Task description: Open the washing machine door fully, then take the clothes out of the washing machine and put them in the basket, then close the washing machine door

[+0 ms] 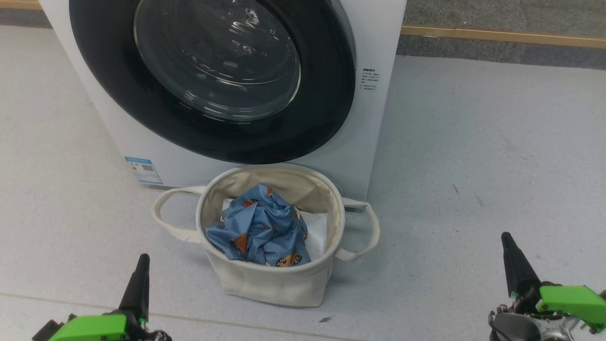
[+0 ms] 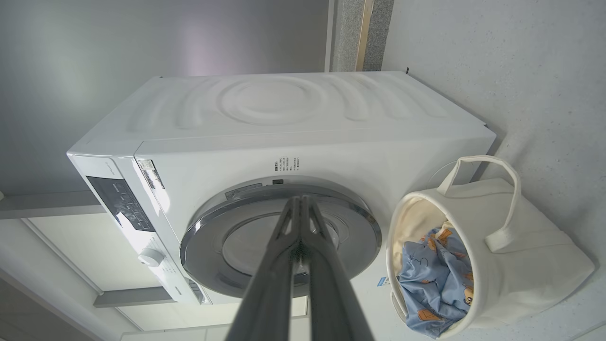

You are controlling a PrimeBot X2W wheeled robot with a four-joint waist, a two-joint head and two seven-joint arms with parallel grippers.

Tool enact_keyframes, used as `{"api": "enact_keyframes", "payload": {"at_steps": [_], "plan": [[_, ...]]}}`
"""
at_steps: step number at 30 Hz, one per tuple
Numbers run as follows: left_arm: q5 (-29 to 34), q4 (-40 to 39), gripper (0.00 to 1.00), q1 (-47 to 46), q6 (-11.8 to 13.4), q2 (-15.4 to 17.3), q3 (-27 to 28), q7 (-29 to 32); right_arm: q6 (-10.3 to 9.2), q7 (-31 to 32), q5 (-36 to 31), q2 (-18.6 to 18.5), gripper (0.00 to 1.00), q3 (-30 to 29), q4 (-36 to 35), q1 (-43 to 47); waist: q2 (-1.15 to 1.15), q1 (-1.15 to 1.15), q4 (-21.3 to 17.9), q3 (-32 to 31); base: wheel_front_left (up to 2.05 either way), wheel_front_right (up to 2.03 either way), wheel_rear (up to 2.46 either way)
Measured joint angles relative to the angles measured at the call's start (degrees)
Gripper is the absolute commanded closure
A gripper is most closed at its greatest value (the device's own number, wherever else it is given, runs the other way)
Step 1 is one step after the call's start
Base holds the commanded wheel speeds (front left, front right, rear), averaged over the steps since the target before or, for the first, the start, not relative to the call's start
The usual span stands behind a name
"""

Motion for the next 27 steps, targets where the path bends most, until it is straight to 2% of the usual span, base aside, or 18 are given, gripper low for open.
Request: {"api": "enact_keyframes", "payload": {"at_steps": [27], "plan": [[0.00, 0.03, 1.00, 0.01, 0.00, -0.26, 0.42, 0.09, 0.00, 0.51, 0.24, 0.10, 1.00, -0.78, 0.03, 0.01, 0.00, 0.00, 0.00, 0.00, 0.00, 0.00, 0.00]]}}
